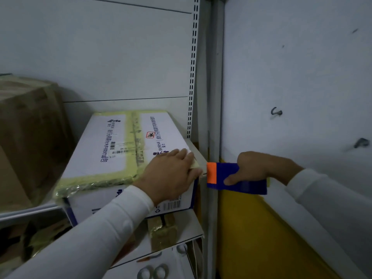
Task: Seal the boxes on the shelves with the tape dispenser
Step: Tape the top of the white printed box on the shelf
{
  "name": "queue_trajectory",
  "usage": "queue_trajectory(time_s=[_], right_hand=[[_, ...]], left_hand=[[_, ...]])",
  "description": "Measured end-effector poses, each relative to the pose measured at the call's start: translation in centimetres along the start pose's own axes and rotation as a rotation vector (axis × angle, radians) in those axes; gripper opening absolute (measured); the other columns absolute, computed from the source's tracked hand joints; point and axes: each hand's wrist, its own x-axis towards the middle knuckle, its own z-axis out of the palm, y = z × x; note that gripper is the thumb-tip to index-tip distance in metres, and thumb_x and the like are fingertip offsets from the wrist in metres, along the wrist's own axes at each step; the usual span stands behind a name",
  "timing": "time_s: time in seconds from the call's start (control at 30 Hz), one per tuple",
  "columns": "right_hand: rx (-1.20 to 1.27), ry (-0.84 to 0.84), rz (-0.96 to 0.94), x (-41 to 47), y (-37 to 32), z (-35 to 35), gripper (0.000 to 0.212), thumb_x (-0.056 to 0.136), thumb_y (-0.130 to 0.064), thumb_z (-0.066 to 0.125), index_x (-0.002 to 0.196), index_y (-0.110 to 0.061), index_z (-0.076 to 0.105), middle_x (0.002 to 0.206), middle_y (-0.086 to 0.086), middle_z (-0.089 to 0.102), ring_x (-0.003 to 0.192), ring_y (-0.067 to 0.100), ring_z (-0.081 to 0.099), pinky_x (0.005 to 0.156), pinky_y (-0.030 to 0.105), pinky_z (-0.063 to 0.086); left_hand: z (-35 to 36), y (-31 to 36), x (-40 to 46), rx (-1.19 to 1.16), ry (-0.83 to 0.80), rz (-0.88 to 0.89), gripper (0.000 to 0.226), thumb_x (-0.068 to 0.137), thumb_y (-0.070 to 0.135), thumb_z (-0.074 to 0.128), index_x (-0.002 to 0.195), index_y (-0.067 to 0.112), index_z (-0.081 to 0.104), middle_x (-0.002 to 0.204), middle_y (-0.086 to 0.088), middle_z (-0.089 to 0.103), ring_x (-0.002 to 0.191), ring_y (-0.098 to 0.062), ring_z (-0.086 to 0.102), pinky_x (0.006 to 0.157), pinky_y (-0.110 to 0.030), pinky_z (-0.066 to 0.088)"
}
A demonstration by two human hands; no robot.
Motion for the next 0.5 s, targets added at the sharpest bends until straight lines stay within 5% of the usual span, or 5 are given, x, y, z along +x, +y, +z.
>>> queue_trajectory(time_s=[0.07,0.23,0.5], right_hand=[[0.07,0.121,0.05,-0.1,0.3,-0.1,0.057,0.078,-0.063,0.07,0.059,-0.016,0.044,0.056,-0.002,0.048,0.047,0.009,0.044,0.042,0.018,0.03],[0.194,0.206,0.085,-0.9,1.1,-1.1,0.053,0.079,-0.059,0.072,0.063,-0.016,0.046,0.057,-0.002,0.052,0.048,0.009,0.049,0.042,0.016,0.031],[0.386,0.232,-0.043,-3.7,2.5,-2.3,0.039,0.081,-0.044,0.076,0.068,-0.01,0.062,0.051,-0.001,0.064,0.044,0.006,0.056,0.046,0.014,0.036]], left_hand=[[-0.2,1.2,1.2,-0.014,-0.039,-0.159,0.075,0.084,0.076,0.014,0.112,0.019,0.053,0.106,0.0,0.059,0.094,-0.019,0.058,0.069,-0.032,0.044],[0.5,4.4,2.9,0.149,-0.133,-0.416,0.063,0.088,0.057,0.034,0.122,0.006,0.044,0.117,-0.017,0.049,0.11,-0.035,0.047,0.095,-0.051,0.04],[-0.7,3.8,-0.2,0.203,-0.138,-0.223,0.061,0.094,0.049,0.03,0.132,0.001,0.036,0.121,-0.021,0.046,0.108,-0.035,0.047,0.094,-0.047,0.043]])
